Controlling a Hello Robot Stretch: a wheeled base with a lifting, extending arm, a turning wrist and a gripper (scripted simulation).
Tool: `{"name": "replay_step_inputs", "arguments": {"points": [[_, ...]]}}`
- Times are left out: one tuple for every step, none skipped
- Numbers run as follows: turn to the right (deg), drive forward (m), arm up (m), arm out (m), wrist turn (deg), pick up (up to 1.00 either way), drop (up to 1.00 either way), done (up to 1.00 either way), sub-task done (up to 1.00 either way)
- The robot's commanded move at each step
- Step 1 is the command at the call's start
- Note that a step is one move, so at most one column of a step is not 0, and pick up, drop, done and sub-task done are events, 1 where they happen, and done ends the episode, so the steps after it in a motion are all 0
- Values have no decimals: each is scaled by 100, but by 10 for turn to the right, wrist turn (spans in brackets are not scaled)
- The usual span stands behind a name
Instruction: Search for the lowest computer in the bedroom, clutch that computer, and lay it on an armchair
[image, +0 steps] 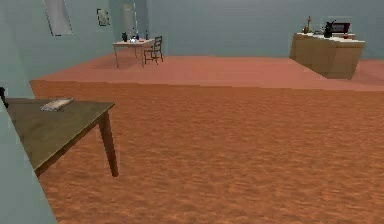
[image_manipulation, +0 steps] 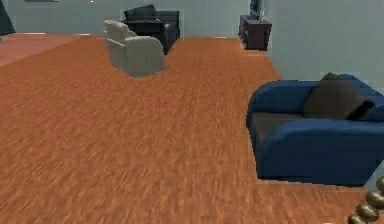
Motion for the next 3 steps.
{"name": "replay_step_inputs", "arguments": {"points": [[0, 30, 0, 0, 0, 0, 0, 0, 0], [0, 100, 0, 0, 0, 0, 0, 0, 0], [0, 50, 0, 0, 0, 0, 0, 0, 0]]}}
